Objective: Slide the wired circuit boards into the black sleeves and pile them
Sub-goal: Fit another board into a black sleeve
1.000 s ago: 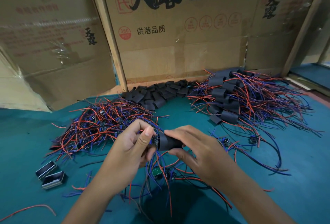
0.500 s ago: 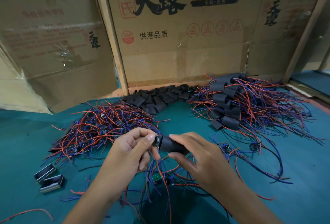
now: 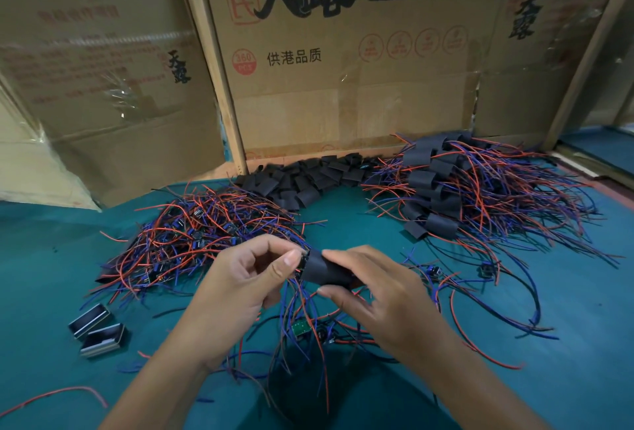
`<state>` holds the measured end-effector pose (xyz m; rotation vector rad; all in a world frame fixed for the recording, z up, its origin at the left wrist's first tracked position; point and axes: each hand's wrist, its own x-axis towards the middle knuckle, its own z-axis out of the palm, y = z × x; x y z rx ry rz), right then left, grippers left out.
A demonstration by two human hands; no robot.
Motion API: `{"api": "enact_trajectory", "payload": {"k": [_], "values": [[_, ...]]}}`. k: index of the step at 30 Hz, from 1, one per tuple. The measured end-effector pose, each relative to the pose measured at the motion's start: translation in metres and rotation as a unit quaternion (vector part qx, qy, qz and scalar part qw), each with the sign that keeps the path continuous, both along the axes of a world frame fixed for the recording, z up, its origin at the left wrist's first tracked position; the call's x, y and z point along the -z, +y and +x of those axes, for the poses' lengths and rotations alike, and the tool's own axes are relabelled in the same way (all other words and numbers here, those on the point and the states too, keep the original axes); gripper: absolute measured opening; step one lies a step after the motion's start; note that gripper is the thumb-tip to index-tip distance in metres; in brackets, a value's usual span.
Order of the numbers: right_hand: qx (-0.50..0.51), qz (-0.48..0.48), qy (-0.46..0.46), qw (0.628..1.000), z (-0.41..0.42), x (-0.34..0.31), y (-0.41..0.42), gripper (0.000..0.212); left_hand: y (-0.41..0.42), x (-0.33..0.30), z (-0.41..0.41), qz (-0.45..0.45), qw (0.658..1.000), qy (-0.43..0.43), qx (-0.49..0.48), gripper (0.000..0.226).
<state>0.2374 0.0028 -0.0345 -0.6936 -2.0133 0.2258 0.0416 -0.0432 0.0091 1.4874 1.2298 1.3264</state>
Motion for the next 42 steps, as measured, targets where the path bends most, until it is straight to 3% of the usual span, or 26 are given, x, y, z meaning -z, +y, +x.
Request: {"api": "enact_trajectory", "payload": {"k": [6,11,16,21,26,28,31,36,38,40,42], "values": [[0.008,-0.006,0.003,1.0,-0.003,0.002,-0.003,0.038,0.002,0.003,0.008,-0.046,0.993,-0.111,0.003,0.022],[0.006,-0.01,-0.007,1.0,-0.001,0.001,-0.002,0.036,0.002,0.004,0.007,-0.052,0.995,-0.085,0.011,0.016],[0.002,0.0,-0.016,1.0,-0.003,0.004,-0.002,0.037,0.002,0.004,0.009,-0.095,0.987,-0.132,0.008,0.018],[-0.007,0.002,-0.026,1.0,-0.012,0.006,-0.007,0.036,0.004,0.004,-0.001,-0.238,0.947,-0.211,0.055,0.01],[0.04,0.065,-0.062,0.995,-0.015,0.003,-0.016,0.031,0.005,0.008,-0.003,-0.279,0.928,-0.233,0.081,0.021],[0.091,0.117,-0.074,0.986,-0.022,0.003,-0.022,0.031,0.007,0.008,-0.003,-0.274,0.934,-0.215,0.08,0.014],[0.164,0.168,-0.091,0.968,-0.031,0.005,-0.023,0.024,0.012,0.008,-0.005,-0.228,0.956,-0.166,0.083,0.023],[0.199,0.179,-0.16,0.95,-0.013,-0.006,0.003,0.027,0.019,0.008,-0.021,-0.193,0.96,-0.169,0.116,0.021],[0.231,0.187,-0.201,0.933,0.003,-0.022,0.029,0.03,0.023,0.01,-0.029,-0.191,0.957,-0.19,0.111,0.019],[0.266,0.191,-0.249,0.912,0.02,-0.044,0.062,0.032,0.026,0.012,-0.029,-0.202,0.939,-0.266,0.087,0.014],[0.304,0.168,-0.318,0.882,0.036,-0.068,0.098,0.032,0.028,0.014,-0.023,-0.201,0.928,-0.31,0.039,0.022]]}}
